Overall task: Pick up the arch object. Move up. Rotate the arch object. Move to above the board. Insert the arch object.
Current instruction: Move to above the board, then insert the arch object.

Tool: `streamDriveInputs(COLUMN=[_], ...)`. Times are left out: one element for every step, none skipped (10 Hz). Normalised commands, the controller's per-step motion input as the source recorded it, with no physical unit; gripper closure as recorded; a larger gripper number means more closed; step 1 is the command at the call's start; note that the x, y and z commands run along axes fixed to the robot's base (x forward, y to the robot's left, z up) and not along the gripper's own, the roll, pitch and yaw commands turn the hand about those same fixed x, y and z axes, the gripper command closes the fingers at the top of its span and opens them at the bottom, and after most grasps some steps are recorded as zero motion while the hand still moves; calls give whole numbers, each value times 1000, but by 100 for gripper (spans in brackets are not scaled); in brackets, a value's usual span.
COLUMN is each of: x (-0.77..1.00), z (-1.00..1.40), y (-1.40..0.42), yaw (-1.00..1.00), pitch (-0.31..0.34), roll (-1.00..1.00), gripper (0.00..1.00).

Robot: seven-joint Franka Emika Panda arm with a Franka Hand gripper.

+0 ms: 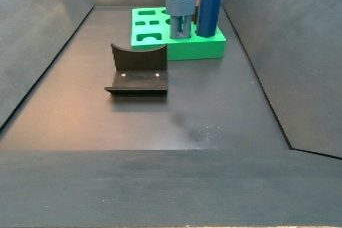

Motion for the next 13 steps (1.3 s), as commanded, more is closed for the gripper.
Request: streamDriveInputs(x=[83, 70, 0, -131, 209, 1000, 1000, 1000, 1000, 1000, 1000, 1000, 1000], z=[24, 24, 0, 0, -134, -154, -151, -177, -183, -180, -180, -189, -206], y=[-42, -34, 0, 0, 0, 243, 269, 303, 254, 180, 126, 103, 137], yaw=[597, 316, 0, 0, 0, 0, 0, 3, 0, 0, 0, -9, 0], pitch=[210, 158, -17, -14, -40, 0, 0, 0, 0, 0, 0, 0, 0], roll=[56, 59, 0, 0, 63, 0, 0, 0, 0, 0, 0, 0, 0], gripper=[100, 100, 100, 100, 100, 100, 100, 100, 100, 100, 100, 100, 100])
